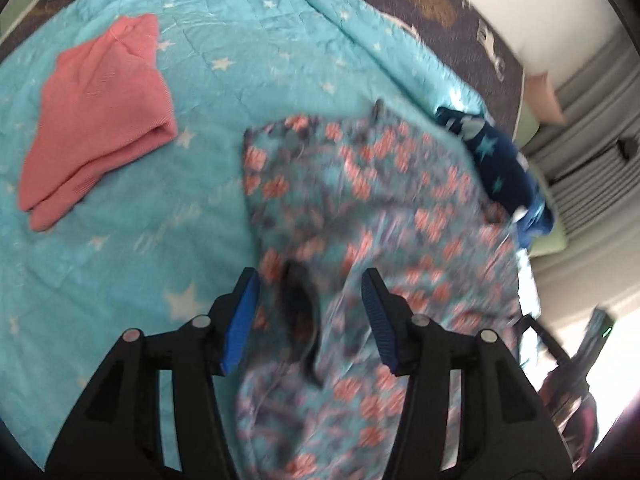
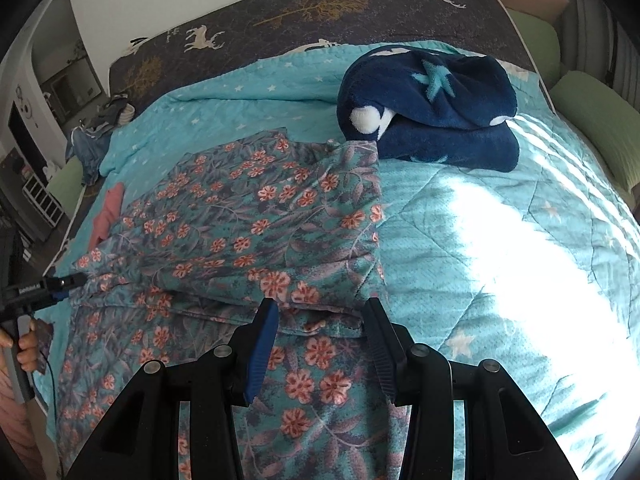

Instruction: Fold small clothes

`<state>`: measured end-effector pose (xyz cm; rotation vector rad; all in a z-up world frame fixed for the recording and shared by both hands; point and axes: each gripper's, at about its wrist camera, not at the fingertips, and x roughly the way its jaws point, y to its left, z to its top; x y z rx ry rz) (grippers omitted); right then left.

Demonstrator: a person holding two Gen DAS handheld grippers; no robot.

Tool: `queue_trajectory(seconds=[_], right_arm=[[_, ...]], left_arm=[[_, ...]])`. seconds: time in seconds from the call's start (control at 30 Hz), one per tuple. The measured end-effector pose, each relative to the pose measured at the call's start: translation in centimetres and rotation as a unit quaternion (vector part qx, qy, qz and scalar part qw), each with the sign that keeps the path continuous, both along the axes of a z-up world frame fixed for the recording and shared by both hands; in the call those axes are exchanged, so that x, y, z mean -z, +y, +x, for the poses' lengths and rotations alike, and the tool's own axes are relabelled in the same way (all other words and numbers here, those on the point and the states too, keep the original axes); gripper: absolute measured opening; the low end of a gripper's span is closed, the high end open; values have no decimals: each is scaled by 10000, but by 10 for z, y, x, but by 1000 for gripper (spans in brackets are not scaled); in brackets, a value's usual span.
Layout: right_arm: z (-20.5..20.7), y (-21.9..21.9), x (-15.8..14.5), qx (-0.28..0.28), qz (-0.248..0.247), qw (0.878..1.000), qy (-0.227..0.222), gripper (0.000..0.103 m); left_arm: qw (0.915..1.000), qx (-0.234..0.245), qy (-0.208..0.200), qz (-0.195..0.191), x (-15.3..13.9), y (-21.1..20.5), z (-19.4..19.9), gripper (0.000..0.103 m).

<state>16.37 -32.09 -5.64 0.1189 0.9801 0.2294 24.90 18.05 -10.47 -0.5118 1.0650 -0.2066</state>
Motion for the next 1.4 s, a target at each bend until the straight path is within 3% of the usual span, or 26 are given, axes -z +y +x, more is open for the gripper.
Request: queue_trajectory(seconds=[0.1, 0.13, 0.17, 0.2, 0.3, 0.33, 0.4, 0.47, 0.53, 0.63, 0.7, 0.8, 1.07, 1.1, 1.17, 1.33, 1.4], right_arm=[[0, 3, 1, -26, -18, 10000, 4, 46], [1, 5, 2, -35, -42, 10000, 14, 46], [2, 7, 4, -45, -69, 10000, 24, 46], [3, 8, 4, -51, -90, 9999, 31, 46], [5, 12, 3, -85, -124, 9999, 10, 47], [6, 13, 2, -102, -140, 9998, -14, 47], [8, 14, 0, -117, -180, 9997, -65, 47], [9, 13, -1, -108, -223, 9996, -93, 47], [11, 11, 0, -83, -250, 9996, -72, 48], [16, 4, 7, 33, -330, 9994, 54, 50], [18, 1, 11, 138, -345, 9992, 153, 50], [18, -2, 11, 154, -252, 9994, 171, 50], [16, 27, -9, -369, -318, 9980, -392, 50], [19, 32, -9, -427, -319, 9978, -387, 50], [20, 44, -5, -649, -326, 9968, -332, 50], [22, 76, 6, -1135, -731, 9901, -391, 51], [22, 87, 11, -1464, -950, 9836, -460, 60]], left_arm=[[9993, 52, 177, -329, 5, 0, 18, 53], [9990, 52, 252, -359, 7, -2, 23, 47], [9992, 49, 249, -319, 7, -5, 25, 20], [9995, 38, 206, -239, 5, -8, 27, 9], [9988, -115, -473, 32, -18, -14, 22, 8], [9960, -66, -889, -2, -32, -15, 19, 8], [9928, 25, -1193, -87, -43, -13, 17, 8], [9950, 42, -1002, 23, -36, -8, 23, 9], [9983, -109, -427, 378, -15, -1, 30, 12], [9979, -349, 36, 547, 9, 11, 29, 25], [9981, -481, -19, 375, 9, 17, 23, 32], [9982, -419, -112, 413, 1, 16, 14, 34], [9995, 172, 16, 254, 1, -10, -17, 34], [9994, 204, -17, 277, 0, -13, -20, 28], [9990, 344, -106, 258, -7, -21, -25, 4], [9974, 259, -658, -157, -50, -12, -33, 4], [9982, 101, -576, -114, -53, -3, -29, 4]])
